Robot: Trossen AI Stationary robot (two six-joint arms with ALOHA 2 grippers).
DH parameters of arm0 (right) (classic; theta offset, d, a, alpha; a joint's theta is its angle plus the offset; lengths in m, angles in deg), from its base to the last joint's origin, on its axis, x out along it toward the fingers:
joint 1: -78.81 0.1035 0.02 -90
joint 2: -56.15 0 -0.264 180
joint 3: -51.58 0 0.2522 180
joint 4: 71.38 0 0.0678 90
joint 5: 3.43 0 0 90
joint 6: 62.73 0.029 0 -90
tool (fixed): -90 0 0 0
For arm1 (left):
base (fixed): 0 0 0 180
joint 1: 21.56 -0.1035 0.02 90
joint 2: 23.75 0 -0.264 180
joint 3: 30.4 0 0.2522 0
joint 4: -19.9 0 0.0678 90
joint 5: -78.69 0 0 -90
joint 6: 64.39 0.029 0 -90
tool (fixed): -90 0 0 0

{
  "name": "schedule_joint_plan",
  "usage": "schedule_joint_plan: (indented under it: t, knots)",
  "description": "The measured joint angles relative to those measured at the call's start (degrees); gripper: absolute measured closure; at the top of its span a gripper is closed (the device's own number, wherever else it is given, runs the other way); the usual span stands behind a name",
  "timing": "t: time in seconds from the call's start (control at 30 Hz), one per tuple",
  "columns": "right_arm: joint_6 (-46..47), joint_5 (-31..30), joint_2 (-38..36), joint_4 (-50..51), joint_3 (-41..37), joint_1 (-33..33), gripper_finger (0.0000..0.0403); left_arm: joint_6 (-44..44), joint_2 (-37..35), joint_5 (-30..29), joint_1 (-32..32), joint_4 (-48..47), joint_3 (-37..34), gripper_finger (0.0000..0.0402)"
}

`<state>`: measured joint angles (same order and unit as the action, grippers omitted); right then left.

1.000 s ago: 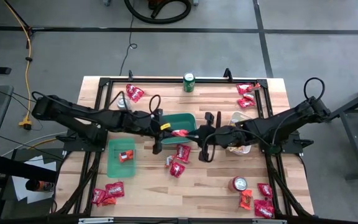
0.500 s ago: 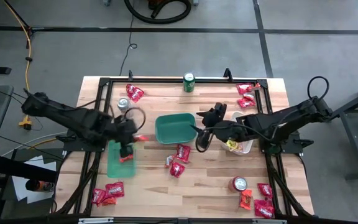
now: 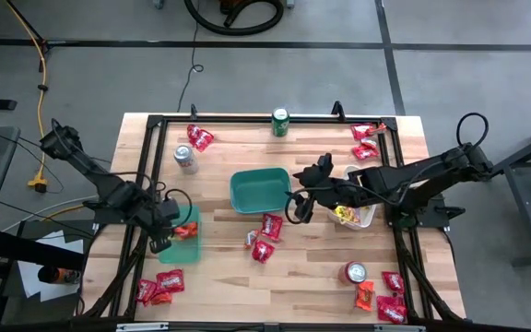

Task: Sort candy
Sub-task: Put the orange chocolate into the light blue bin, then put the orange chocolate into the light green bin

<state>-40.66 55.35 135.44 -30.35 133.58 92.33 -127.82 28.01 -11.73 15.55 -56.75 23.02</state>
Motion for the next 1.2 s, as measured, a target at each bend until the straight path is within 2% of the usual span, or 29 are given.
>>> schedule_joint_plan:
  t: [0.07, 0.27, 0.37, 0.47, 0.53, 0.67, 0.83, 1.03, 1.2]
  knots:
    - [0.0, 0.0, 0.0, 0.1, 0.0, 0.0, 0.0142, -0.5, 0.0, 0.4, -0.5, 0.3, 0.0, 0.0361]
    - [0.0, 0.4, 0.0, 0.1, 0.0, 0.0, 0.0142, -1.3, 0.0, 8.2, -2.8, 0.2, 0.0, 0.0275]
    - [-0.3, 2.9, -0.4, 0.3, 0.0, 0.0, 0.0142, -2.7, 0.0, 12.2, -3.7, 0.9, 0.0, 0.0233]
    - [1.5, 6.7, -1.7, 1.6, 0.0, 0.1, 0.0142, -3.6, -0.8, 13.6, -4.5, 7.5, 0.0, 0.0203]
    - [4.5, 11.0, -2.7, 3.9, 0.0, 0.4, 0.0142, -3.3, -1.5, 10.0, -5.0, 15.2, 0.0, 0.0192]
    - [13.3, 20.9, -4.6, 11.4, 0.0, 1.9, 0.0142, 1.8, -2.2, -2.9, -6.9, 30.1, 0.1, 0.0188]
    - [24.9, 28.7, -6.0, 20.2, 0.0, 9.0, 0.0142, 7.9, -2.2, -13.1, -13.3, 38.3, 0.1, 0.0188]
    - [41.9, 29.4, -6.2, 22.9, 0.0, 23.6, 0.0142, 12.7, -2.1, -15.1, -21.0, 40.8, 0.1, 0.0188]
    - [62.2, 28.5, -6.2, 18.0, 0.0, 36.2, 0.0142, 14.7, -2.2, -12.2, -25.1, 40.9, 0.1, 0.0188]
